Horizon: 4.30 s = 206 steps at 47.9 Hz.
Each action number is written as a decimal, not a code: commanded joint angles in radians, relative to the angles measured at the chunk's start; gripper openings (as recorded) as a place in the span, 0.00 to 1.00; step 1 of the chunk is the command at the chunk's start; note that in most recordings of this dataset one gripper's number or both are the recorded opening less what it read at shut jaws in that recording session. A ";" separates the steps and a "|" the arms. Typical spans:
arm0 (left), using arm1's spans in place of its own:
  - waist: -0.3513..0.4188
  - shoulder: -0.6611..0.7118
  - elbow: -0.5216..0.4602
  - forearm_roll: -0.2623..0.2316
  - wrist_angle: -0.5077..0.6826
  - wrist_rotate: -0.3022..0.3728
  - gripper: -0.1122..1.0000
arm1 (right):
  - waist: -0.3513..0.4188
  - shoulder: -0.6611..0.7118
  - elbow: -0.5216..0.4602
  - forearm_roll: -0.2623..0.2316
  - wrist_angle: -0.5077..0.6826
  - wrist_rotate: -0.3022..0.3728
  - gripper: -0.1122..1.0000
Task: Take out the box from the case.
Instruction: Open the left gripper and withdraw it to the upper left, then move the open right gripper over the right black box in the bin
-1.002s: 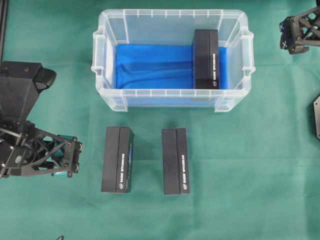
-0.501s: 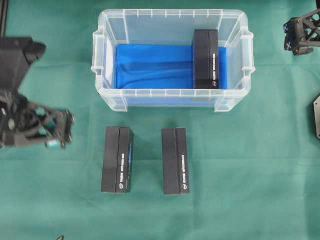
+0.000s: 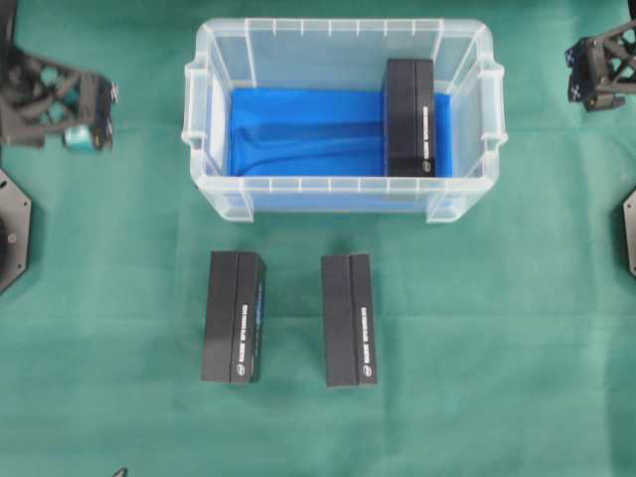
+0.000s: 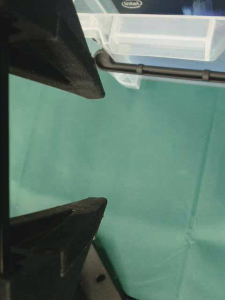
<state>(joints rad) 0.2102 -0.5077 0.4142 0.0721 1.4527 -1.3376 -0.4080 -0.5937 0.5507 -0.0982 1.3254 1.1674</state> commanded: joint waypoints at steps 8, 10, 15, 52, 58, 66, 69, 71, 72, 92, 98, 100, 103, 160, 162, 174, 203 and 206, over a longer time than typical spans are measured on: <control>0.132 0.003 -0.025 -0.006 0.009 0.130 1.00 | 0.002 -0.005 -0.009 0.002 0.011 0.003 0.87; 0.141 0.003 -0.025 -0.006 0.009 0.141 1.00 | 0.002 -0.005 -0.009 0.002 0.012 0.003 0.87; 0.146 0.003 -0.025 -0.006 0.011 0.147 1.00 | 0.002 -0.005 -0.009 0.000 0.017 0.008 0.87; 0.146 0.008 -0.026 -0.012 0.009 0.150 1.00 | 0.002 0.008 -0.015 0.002 0.017 0.029 0.87; 0.146 0.018 -0.031 -0.014 0.011 0.153 1.00 | 0.002 0.009 -0.017 0.002 0.017 0.049 0.87; 0.146 0.028 -0.035 -0.014 0.002 0.155 1.00 | 0.000 0.018 -0.020 0.005 0.014 0.083 0.87; 0.146 0.029 -0.037 -0.014 -0.006 0.161 1.00 | 0.002 0.028 -0.025 0.009 0.012 0.092 0.87; 0.147 0.031 -0.040 -0.014 -0.011 0.167 1.00 | 0.002 0.038 -0.029 0.014 0.009 0.097 0.87; 0.146 0.032 -0.041 -0.014 -0.012 0.170 1.00 | 0.002 0.044 -0.032 0.015 0.008 0.098 0.87; 0.146 0.038 -0.048 -0.017 -0.017 0.236 1.00 | 0.058 0.261 -0.190 0.044 -0.044 0.117 0.87; 0.146 0.038 -0.048 -0.020 -0.017 0.244 1.00 | 0.080 0.330 -0.253 0.043 -0.057 0.124 0.87; 0.146 0.038 -0.048 -0.021 -0.018 0.249 1.00 | 0.087 0.354 -0.278 0.043 -0.063 0.126 0.87; 0.144 0.038 -0.048 -0.021 -0.018 0.256 1.00 | 0.095 0.382 -0.307 0.043 -0.071 0.132 0.87; 0.143 0.025 -0.035 -0.021 -0.025 0.287 1.00 | 0.143 0.581 -0.517 0.038 -0.077 0.158 0.87; 0.143 0.026 -0.035 -0.021 -0.026 0.287 1.00 | 0.143 0.581 -0.515 0.038 -0.075 0.158 0.87; 0.143 0.025 -0.035 -0.021 -0.026 0.287 1.00 | 0.143 0.581 -0.514 0.037 -0.077 0.158 0.87; 0.143 0.026 -0.035 -0.021 -0.026 0.287 1.00 | 0.144 0.581 -0.512 0.037 -0.075 0.158 0.87; 0.143 0.025 -0.035 -0.021 -0.026 0.287 1.00 | 0.144 0.581 -0.512 0.035 -0.075 0.158 0.87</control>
<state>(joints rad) 0.3528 -0.4709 0.3927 0.0522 1.4297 -1.0508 -0.2684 0.0015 0.0552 -0.0598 1.2517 1.3254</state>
